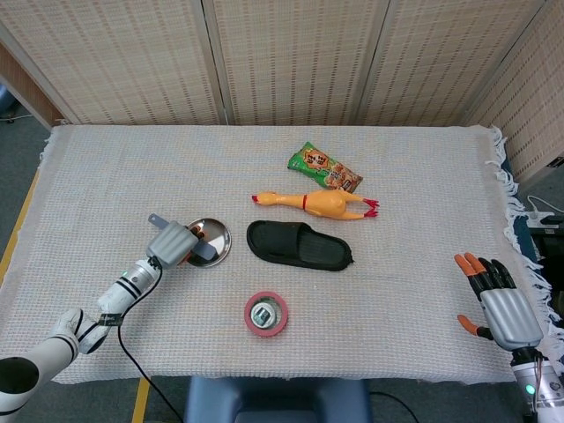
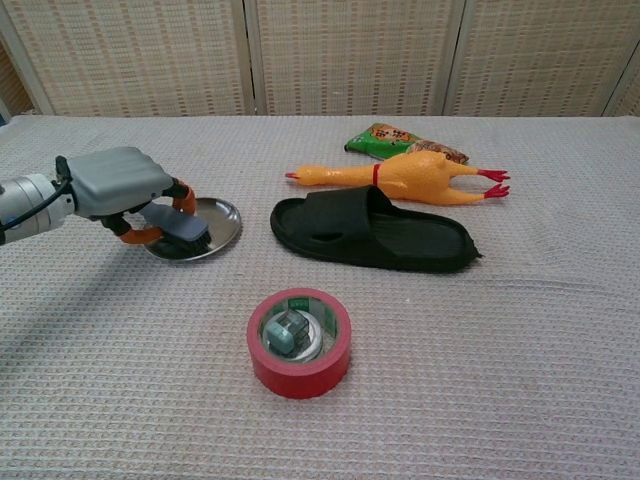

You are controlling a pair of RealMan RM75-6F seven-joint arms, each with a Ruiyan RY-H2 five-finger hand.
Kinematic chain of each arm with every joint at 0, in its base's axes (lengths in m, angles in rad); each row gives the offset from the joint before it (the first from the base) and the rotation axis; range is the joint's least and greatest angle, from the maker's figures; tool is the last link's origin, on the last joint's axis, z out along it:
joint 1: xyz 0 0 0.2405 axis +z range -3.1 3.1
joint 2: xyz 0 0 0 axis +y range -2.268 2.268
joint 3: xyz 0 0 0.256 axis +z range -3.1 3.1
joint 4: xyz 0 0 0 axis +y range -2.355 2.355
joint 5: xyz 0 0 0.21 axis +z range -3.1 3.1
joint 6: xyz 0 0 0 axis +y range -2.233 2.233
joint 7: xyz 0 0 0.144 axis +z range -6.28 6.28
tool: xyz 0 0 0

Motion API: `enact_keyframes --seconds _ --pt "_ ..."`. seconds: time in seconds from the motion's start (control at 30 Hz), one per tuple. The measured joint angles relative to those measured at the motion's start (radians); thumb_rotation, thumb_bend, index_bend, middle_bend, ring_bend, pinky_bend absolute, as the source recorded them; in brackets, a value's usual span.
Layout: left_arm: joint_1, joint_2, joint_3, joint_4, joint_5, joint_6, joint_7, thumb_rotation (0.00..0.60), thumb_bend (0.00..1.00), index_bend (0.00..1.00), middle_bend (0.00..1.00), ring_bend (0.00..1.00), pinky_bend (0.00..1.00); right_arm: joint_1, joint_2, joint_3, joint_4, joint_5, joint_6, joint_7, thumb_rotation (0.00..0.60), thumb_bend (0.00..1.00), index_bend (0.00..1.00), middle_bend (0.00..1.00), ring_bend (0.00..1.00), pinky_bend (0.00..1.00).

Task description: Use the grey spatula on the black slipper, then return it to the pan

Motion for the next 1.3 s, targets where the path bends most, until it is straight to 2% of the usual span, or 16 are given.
enact_keyframes --seconds 0.1,0.2,0.43,0.67,0.9,1.1,1.3 --pt "0.009 0.006 0.006 -0.003 0.006 0.03 -0.022 0.6 0.48 0.49 0.61 0.65 0.89 0.001 -0.006 0.003 0.009 -0.006 0.007 0.001 0.6 0.13 0.0 0.0 0.0 0.0" --pt "0.018 0.02 0.009 -0.026 0.006 0.045 -0.034 0.6 0.48 0.5 0.63 0.65 0.89 0.009 -0.02 0.009 0.034 -0.019 0.013 0.006 0.6 0.14 0.0 0.0 0.0 0.0" --pt "0.027 0.081 -0.012 -0.132 -0.021 0.062 -0.025 0.6 0.49 0.51 0.64 0.65 0.89 0.078 -0.072 0.011 0.105 -0.107 -0.022 -0.018 0.6 0.35 0.0 0.0 0.0 0.0" --pt "0.024 0.164 -0.06 -0.275 -0.089 0.03 0.031 0.6 0.49 0.5 0.63 0.65 0.89 0.244 -0.124 0.018 0.194 -0.171 -0.197 0.042 0.6 0.42 0.0 0.0 0.0 0.0" --pt "0.006 0.204 -0.108 -0.41 -0.149 -0.001 0.156 0.6 0.49 0.49 0.62 0.65 0.89 0.427 -0.241 0.03 0.344 -0.186 -0.403 0.112 0.6 0.44 0.02 0.0 0.0 0.0" --pt "-0.014 0.21 -0.164 -0.499 -0.221 -0.019 0.232 0.6 0.49 0.49 0.63 0.65 0.89 0.484 -0.33 0.02 0.439 -0.182 -0.45 0.164 0.6 0.46 0.02 0.0 0.0 0.0" --pt "-0.031 0.191 -0.184 -0.514 -0.267 -0.039 0.298 0.6 0.49 0.48 0.62 0.65 0.89 0.513 -0.369 -0.013 0.485 -0.197 -0.464 0.138 0.6 0.46 0.02 0.0 0.0 0.0"
